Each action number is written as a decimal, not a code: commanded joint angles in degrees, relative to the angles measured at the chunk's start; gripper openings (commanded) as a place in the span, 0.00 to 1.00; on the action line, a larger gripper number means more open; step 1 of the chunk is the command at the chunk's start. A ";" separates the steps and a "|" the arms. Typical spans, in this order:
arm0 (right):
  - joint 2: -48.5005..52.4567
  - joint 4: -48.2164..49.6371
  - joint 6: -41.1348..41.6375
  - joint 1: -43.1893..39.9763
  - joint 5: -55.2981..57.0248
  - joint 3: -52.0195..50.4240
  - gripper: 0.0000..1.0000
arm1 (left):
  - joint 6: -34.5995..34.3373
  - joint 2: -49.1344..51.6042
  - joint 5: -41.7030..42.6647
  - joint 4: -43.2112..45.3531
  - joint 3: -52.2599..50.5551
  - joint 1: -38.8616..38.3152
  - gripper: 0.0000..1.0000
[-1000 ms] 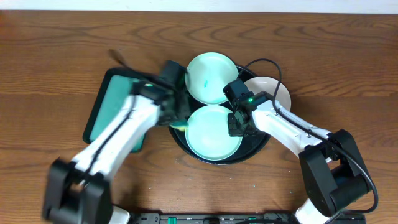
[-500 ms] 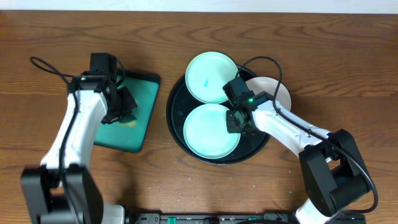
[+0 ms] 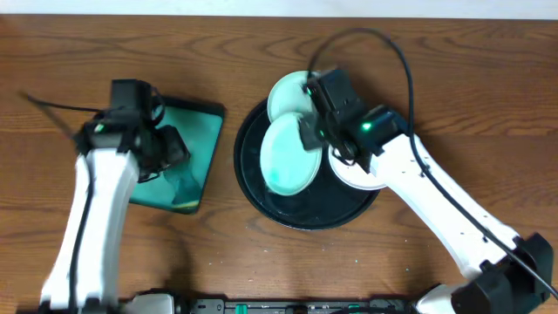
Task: Clean dirty plates on tray and stack at the side
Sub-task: 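Return the sponge to the basin with the left gripper, then lift the cleaned green plate off the tray with the right gripper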
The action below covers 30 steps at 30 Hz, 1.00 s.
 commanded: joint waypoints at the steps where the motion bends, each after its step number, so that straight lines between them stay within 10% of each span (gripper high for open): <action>1: 1.81 6.84 -4.39 2.97 2.38 2.25 0.01 | -0.09 -9.29 -0.28 -1.46 1.79 0.20 0.70; 6: 9.62 22.69 -8.02 8.11 8.50 2.29 0.01 | -1.99 -23.80 -0.31 -2.08 1.79 0.20 0.77; 11: 10.80 14.05 2.78 6.14 8.00 2.56 0.02 | -1.97 -30.05 -0.33 -3.67 1.79 0.20 0.78; 15: 9.14 3.39 12.17 -0.59 -5.84 2.91 0.25 | -1.99 -29.77 -0.31 -5.05 1.73 0.17 0.78; 22: 10.64 -15.37 12.87 -10.84 -18.05 0.35 0.29 | -1.97 -25.75 -0.33 -5.25 1.73 0.20 0.79; 30: 10.82 -5.60 15.21 -10.60 -23.17 -12.22 0.38 | -1.97 -20.09 -0.33 -5.27 1.73 0.20 0.79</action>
